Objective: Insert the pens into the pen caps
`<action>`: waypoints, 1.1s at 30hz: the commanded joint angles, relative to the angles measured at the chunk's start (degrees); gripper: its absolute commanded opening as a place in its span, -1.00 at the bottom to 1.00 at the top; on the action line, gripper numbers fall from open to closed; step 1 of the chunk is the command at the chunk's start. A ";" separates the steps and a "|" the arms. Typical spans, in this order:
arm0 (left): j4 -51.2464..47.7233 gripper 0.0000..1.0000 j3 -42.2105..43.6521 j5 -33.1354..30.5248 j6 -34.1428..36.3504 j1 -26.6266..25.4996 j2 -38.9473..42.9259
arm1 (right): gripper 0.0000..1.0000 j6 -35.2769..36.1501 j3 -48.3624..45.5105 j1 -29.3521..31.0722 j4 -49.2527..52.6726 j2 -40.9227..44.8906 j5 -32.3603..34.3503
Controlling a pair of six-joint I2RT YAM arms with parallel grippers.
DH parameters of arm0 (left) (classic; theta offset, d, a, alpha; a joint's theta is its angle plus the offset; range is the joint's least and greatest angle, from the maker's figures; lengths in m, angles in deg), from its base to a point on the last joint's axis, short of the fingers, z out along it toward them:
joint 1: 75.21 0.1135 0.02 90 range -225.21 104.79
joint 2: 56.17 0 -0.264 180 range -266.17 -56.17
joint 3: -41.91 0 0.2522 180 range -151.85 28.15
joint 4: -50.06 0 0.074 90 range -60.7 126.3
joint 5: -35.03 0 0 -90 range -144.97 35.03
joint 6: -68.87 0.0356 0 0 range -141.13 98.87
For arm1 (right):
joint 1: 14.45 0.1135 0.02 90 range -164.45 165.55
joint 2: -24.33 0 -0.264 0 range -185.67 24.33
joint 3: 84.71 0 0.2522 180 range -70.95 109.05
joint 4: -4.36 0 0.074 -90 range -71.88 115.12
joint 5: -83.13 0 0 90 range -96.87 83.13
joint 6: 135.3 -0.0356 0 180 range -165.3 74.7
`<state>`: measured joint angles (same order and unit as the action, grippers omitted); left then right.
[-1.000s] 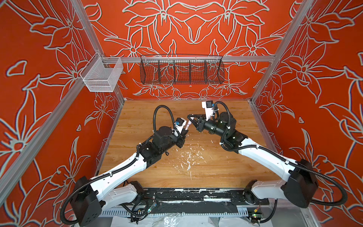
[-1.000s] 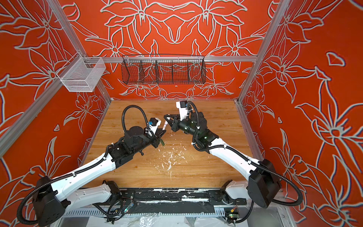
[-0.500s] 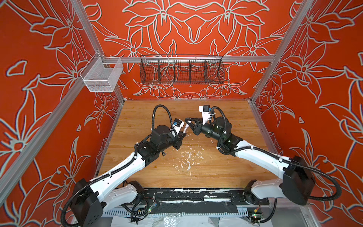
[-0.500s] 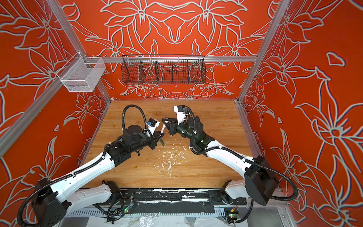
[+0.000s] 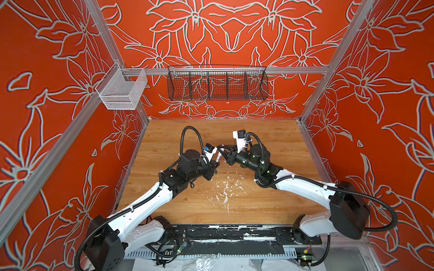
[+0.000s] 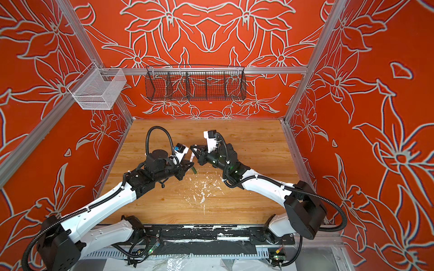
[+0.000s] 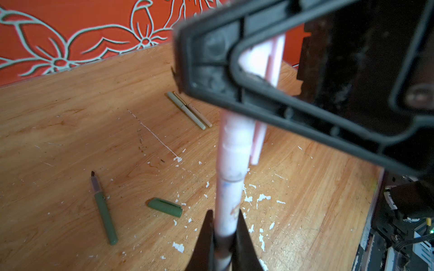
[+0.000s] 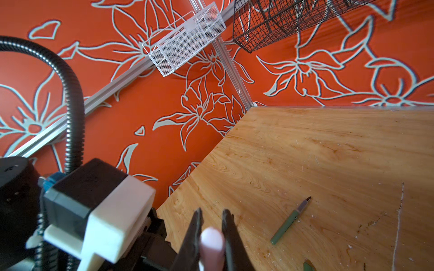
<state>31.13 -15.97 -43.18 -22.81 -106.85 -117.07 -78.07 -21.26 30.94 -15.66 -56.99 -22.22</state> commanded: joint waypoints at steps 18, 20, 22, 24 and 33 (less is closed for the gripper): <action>19.80 -1.00 -6.36 6.07 -10.16 4.48 -0.57 | -0.43 4.74 12.23 3.86 21.65 2.13 -1.52; 19.84 -1.00 -6.48 6.66 -10.89 4.48 -0.97 | -0.33 6.52 12.80 3.58 22.47 4.67 1.41; 19.83 -1.00 -6.28 6.67 -11.15 4.48 -0.98 | -0.22 8.30 12.60 3.42 23.79 7.39 3.39; 19.63 -1.00 -6.26 6.28 -11.07 4.39 -0.64 | -0.15 10.18 12.11 3.40 25.81 10.22 3.92; 20.09 -1.00 -5.90 6.05 -11.40 4.41 -0.44 | -0.08 13.33 7.65 3.39 32.35 20.06 6.01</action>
<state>48.61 -21.21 -37.19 -33.54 -102.54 -117.77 -67.06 -12.04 34.08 13.11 -38.54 -17.96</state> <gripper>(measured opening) 0.093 0.456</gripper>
